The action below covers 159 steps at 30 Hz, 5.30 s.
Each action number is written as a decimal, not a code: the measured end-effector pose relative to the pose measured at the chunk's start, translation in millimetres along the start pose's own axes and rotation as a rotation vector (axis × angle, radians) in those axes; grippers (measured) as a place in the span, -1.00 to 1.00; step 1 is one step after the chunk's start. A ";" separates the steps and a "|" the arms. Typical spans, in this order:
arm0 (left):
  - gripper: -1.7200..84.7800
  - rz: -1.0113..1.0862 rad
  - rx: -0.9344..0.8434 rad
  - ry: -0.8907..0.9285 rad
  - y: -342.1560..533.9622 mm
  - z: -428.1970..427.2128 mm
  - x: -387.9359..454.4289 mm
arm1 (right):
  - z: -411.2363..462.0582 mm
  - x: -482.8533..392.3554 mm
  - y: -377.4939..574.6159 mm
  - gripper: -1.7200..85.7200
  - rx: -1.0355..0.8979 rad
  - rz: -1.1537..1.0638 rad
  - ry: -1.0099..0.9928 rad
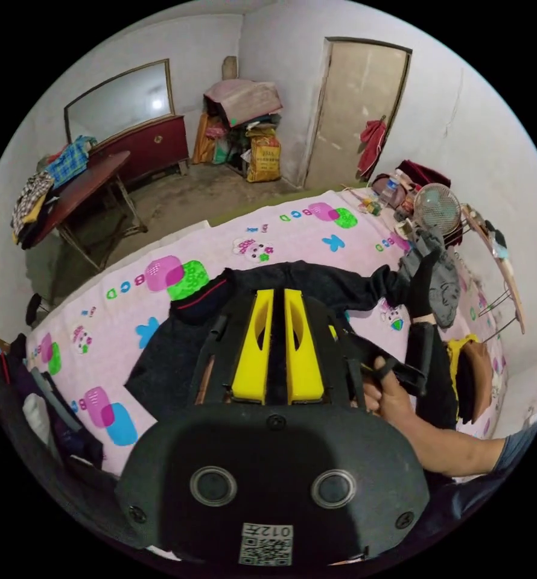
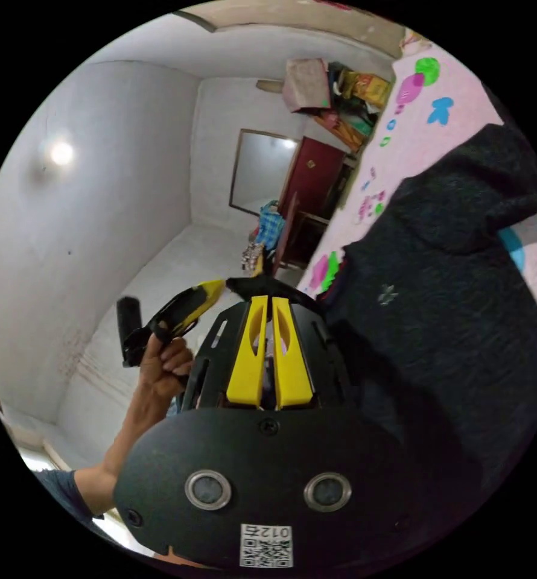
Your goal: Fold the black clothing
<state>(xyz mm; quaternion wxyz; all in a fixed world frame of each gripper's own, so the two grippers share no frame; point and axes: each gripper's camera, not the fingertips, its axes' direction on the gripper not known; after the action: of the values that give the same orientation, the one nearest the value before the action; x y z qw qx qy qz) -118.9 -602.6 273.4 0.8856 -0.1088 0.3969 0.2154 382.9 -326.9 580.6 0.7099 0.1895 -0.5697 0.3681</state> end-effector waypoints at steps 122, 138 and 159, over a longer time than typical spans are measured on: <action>-0.96 -0.385 -0.181 -0.190 172.5 206.0 -388.9 | -45.8 37.8 21.1 -0.97 -0.213 -0.261 0.640; -0.96 -0.300 -0.309 -0.148 206.1 235.6 -236.6 | -112.1 -32.8 38.2 -0.98 -0.455 -0.347 0.652; -0.96 0.300 -0.725 -0.119 320.3 346.2 42.2 | -194.5 -95.1 121.7 -0.98 -1.047 -0.625 0.906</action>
<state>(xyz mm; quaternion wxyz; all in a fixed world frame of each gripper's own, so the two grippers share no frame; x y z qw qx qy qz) -16.6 -181.3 463.8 0.7700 -0.3424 0.2545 0.4745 415.6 -142.2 417.8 0.9430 -0.1892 -0.2428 -0.1265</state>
